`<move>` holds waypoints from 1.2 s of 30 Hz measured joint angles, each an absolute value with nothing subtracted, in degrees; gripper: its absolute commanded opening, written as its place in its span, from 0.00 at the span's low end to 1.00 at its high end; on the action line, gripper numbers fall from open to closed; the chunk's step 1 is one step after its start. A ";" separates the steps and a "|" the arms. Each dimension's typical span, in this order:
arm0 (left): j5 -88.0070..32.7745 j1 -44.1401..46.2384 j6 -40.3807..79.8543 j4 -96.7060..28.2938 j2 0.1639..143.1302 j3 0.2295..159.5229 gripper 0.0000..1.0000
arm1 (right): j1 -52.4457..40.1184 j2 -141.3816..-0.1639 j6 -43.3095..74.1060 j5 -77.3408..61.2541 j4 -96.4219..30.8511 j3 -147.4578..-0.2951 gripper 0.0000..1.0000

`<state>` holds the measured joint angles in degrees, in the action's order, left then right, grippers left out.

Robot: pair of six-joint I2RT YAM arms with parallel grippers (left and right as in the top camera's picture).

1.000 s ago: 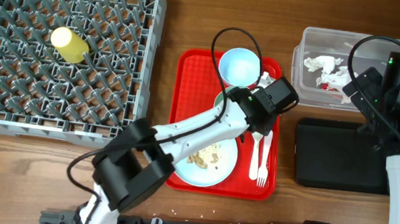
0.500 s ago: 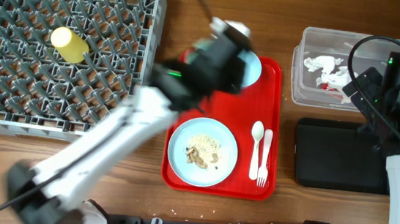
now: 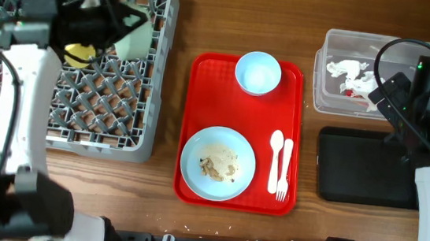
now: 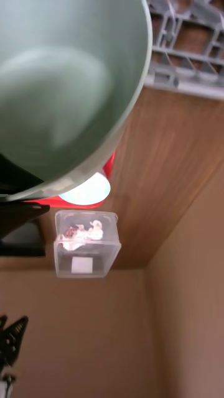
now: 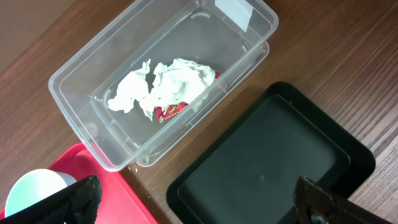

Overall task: Sort waste into correct bins and load items into the dishwasher rack
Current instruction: 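Lift the light-blue bowl and carry it left into the dish rack, then lower the bowl upside down in the rack and release it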

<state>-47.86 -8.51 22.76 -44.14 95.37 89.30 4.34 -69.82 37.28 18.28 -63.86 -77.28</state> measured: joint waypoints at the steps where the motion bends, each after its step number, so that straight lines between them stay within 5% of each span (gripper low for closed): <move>1: -49.56 -10.00 22.72 -44.14 97.17 89.30 0.04 | 4.34 -69.82 37.28 18.28 -63.83 -77.28 1.00; 10: -64.88 -15.14 22.31 -43.31 110.32 89.27 0.04 | 4.34 -69.82 37.28 18.28 -63.86 -77.30 1.00; 29: -67.94 -20.80 21.50 -47.11 110.72 83.66 0.04 | 4.34 -69.82 37.28 18.28 -63.83 -77.28 1.00; 36: -78.63 -21.12 21.06 -39.88 110.76 82.83 0.04 | 4.34 -69.82 37.28 18.28 -63.83 -77.28 1.00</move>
<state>-78.63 -21.12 21.06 -39.88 110.76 82.83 4.34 -69.82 37.28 18.28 -63.83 -77.28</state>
